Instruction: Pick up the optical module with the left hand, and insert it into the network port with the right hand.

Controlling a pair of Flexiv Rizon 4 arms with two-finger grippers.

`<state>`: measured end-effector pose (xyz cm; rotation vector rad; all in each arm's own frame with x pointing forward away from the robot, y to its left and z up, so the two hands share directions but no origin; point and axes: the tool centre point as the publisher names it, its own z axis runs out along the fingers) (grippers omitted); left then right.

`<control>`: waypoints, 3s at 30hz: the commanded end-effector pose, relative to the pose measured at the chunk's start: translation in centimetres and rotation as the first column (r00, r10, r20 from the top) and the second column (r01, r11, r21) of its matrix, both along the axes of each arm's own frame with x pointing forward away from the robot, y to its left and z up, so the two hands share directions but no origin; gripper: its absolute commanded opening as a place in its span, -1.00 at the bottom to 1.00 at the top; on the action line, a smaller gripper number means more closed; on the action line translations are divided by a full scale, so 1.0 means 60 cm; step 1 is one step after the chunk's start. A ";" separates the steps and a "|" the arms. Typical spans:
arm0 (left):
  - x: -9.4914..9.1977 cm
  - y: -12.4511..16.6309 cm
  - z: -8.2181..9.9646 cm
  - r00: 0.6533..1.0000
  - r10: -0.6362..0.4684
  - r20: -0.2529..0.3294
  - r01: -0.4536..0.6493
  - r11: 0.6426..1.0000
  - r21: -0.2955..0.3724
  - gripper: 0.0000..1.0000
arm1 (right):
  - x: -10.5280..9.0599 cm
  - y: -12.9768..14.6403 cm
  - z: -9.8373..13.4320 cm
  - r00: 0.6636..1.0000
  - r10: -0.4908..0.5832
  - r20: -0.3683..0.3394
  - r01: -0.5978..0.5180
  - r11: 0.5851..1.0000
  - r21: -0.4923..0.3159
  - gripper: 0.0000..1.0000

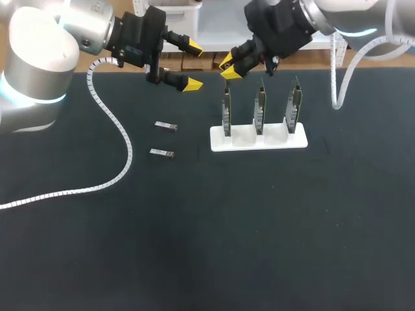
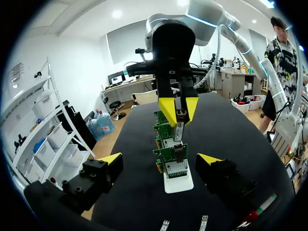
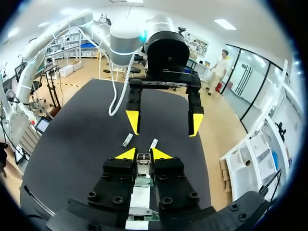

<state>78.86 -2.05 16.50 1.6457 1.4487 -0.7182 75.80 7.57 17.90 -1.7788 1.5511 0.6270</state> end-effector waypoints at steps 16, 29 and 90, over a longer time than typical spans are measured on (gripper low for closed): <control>0.003 -0.001 0.001 1.000 -0.003 -0.003 0.003 1.000 0.005 1.00 | -0.008 0.001 -0.015 1.000 0.020 -0.004 -0.020 0.999 0.026 -1.00; 0.003 -0.001 0.001 1.000 -0.003 -0.003 0.003 1.000 0.005 1.00 | 0.004 0.007 -0.018 0.999 0.045 -0.006 -0.045 0.998 0.040 -1.00; 0.003 -0.001 0.001 1.000 -0.003 -0.003 0.003 1.000 0.005 1.00 | 0.003 -0.001 -0.022 0.999 0.036 -0.029 -0.036 0.999 0.012 -1.00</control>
